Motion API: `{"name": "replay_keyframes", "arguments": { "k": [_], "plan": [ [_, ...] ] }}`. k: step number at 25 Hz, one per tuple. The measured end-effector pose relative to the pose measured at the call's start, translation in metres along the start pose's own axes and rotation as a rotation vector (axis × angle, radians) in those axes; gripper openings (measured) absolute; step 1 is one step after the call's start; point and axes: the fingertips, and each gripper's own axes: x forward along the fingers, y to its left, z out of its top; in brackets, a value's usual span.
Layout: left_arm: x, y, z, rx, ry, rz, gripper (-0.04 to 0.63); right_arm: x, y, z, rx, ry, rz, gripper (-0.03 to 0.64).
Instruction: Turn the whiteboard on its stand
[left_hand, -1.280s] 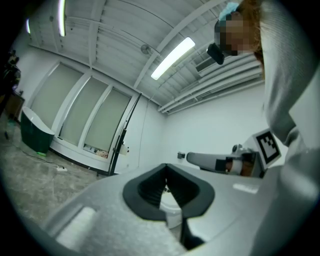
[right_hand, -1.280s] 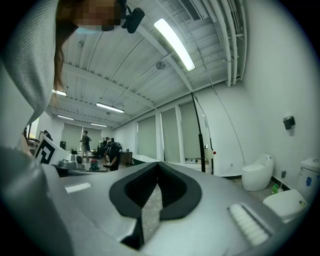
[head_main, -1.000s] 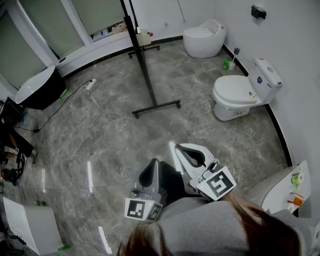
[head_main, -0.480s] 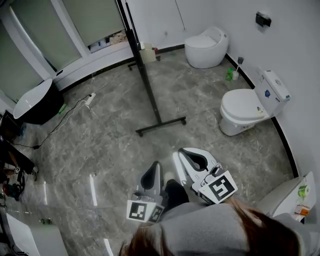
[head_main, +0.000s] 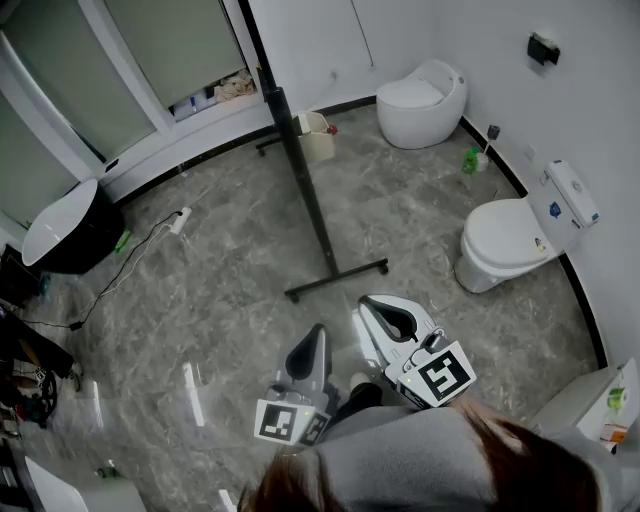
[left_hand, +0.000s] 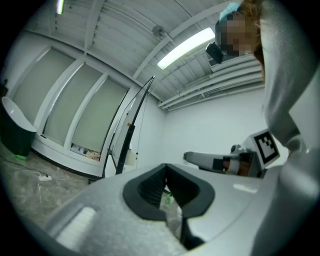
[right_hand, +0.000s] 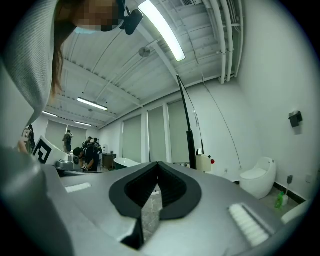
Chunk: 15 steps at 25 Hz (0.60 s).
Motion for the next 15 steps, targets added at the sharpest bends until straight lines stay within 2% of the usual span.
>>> {"name": "replay_keyframes", "arguments": {
  "k": [4,9,15],
  "plan": [
    [0.020,0.026,0.001,-0.006,0.016,-0.009,0.000,0.031,-0.015,-0.001,-0.005,-0.001,-0.008,0.003],
    [0.038,0.064,0.006,-0.010,0.012,0.040,0.000,0.056,-0.026,-0.004,-0.005,0.019,-0.007,0.003],
    [0.071,0.081,0.002,-0.023,0.000,0.073,0.000,0.078,-0.059,-0.012,-0.005,0.044,0.017,0.003]
  ]
}}
